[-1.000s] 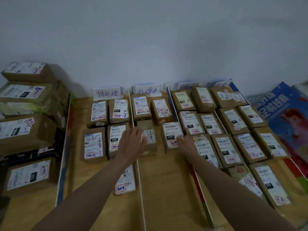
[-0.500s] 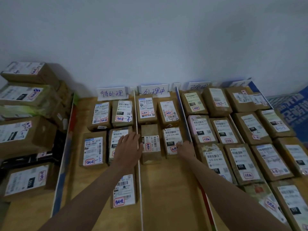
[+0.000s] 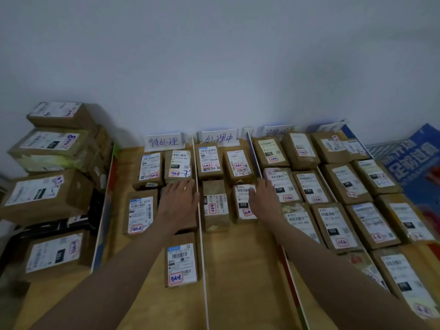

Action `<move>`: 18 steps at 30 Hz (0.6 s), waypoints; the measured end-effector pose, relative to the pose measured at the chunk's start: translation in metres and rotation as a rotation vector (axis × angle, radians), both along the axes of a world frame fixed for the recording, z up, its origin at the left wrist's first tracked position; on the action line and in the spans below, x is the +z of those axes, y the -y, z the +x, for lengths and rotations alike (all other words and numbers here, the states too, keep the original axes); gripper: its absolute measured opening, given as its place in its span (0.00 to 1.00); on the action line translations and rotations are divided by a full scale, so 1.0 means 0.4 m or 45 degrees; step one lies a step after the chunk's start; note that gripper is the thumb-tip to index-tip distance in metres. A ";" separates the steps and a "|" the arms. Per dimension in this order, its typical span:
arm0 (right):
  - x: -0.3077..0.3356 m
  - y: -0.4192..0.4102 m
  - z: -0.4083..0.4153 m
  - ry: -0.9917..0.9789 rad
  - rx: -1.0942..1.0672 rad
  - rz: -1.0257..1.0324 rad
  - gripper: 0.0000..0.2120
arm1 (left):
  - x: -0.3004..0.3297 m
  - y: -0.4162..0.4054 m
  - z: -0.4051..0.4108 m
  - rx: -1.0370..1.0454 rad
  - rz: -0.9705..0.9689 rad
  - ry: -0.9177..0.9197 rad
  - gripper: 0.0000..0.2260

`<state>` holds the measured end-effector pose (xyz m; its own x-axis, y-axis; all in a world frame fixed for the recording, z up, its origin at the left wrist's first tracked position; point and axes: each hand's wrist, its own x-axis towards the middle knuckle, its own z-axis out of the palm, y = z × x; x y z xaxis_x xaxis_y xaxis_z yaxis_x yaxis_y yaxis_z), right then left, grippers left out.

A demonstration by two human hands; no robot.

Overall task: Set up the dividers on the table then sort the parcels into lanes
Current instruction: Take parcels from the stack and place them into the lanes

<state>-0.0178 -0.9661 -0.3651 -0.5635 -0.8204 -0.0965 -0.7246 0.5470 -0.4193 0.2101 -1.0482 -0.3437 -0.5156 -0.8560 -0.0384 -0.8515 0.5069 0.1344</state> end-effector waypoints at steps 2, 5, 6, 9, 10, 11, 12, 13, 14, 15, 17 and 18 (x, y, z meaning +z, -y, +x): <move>0.056 -0.007 0.029 -0.156 0.068 -0.113 0.20 | 0.040 0.000 0.019 0.004 -0.026 -0.017 0.21; 0.137 -0.006 0.087 -0.274 0.162 -0.199 0.22 | 0.090 0.004 0.067 0.011 -0.061 -0.012 0.23; 0.162 -0.004 0.110 -0.286 0.186 -0.205 0.22 | 0.106 0.005 0.088 0.015 -0.065 -0.012 0.24; 0.224 0.002 0.191 -0.299 0.231 -0.223 0.24 | 0.155 0.003 0.162 0.020 -0.105 -0.033 0.23; 0.236 0.005 0.220 -0.301 0.243 -0.221 0.25 | 0.172 0.002 0.190 0.028 -0.127 -0.034 0.23; 0.245 0.010 0.251 -0.308 0.257 -0.218 0.25 | 0.185 0.005 0.220 0.039 -0.142 -0.033 0.23; 0.252 0.016 0.284 -0.309 0.264 -0.211 0.25 | 0.195 0.010 0.254 0.049 -0.154 -0.028 0.24; 0.256 0.022 0.317 -0.310 0.271 -0.207 0.25 | 0.201 0.018 0.289 0.059 -0.159 -0.022 0.24; 0.259 0.028 0.353 -0.311 0.276 -0.200 0.25 | 0.207 0.025 0.326 0.063 -0.169 -0.014 0.24; 0.262 0.033 0.391 -0.311 0.278 -0.198 0.25 | 0.211 0.032 0.366 0.064 -0.176 -0.007 0.25; 0.266 0.042 0.468 -0.312 0.275 -0.204 0.24 | 0.217 0.041 0.442 0.059 -0.177 -0.005 0.23; 0.268 0.047 0.508 -0.310 0.268 -0.205 0.24 | 0.220 0.045 0.482 0.052 -0.182 -0.005 0.22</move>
<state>0.1855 -0.9848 -0.2580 -0.3708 -0.9149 0.1596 -0.9038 0.3159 -0.2887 0.4030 -1.0661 -0.2556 -0.4801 -0.8728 0.0876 -0.8714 0.4860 0.0669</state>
